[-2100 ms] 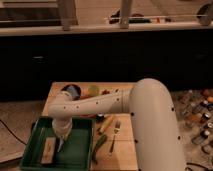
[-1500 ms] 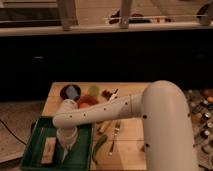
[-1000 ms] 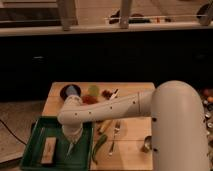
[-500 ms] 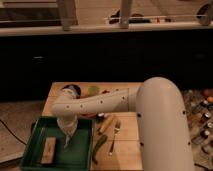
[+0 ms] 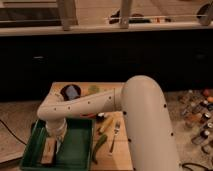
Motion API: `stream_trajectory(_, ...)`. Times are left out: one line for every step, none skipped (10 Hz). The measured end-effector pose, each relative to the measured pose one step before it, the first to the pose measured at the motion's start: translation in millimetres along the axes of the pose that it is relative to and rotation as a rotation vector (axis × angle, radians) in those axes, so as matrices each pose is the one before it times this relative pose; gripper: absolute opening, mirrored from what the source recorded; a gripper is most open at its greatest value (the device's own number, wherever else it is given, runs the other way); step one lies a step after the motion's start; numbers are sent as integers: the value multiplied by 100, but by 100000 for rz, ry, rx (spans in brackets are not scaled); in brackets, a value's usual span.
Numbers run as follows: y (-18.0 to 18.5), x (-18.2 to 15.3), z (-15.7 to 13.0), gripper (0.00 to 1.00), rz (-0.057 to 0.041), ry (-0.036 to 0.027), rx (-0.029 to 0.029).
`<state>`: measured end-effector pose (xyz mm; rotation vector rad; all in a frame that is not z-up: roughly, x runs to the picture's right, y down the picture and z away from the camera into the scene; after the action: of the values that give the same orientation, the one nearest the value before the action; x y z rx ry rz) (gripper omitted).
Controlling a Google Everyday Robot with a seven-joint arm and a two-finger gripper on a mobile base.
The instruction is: Wipe tray with towel
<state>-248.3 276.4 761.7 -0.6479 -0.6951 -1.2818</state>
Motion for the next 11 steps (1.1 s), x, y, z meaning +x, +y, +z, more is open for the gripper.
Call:
stream_trajectory(487,-693,465,0,-315,-1996,-1013)
stream_trajectory(1985,-847,570,0,2113,-2759,-1770)
stream_trajectory(1612,-179,138,0,2955,-874,-1031)
stream_trajectory(1186,19,-28,0,2853,48,-587)
stream_trajectory(981,271,-361,0,3091,1048,-251)
stream_trajectory(744,293,-411,0,2337,1374,-5)
stream_trajectory(471,836,-444,0,2697,1888,249)
stream_trajectory(-60,753,-336,0,1787,1496,287)
stream_trajectory(7,885,-190,0,1191,1519,-490)
stream_trajectory(50,1629,-413,0,2271,2390,-441)
stream_trajectory(-402,1174,-353,0,960,1945,205)
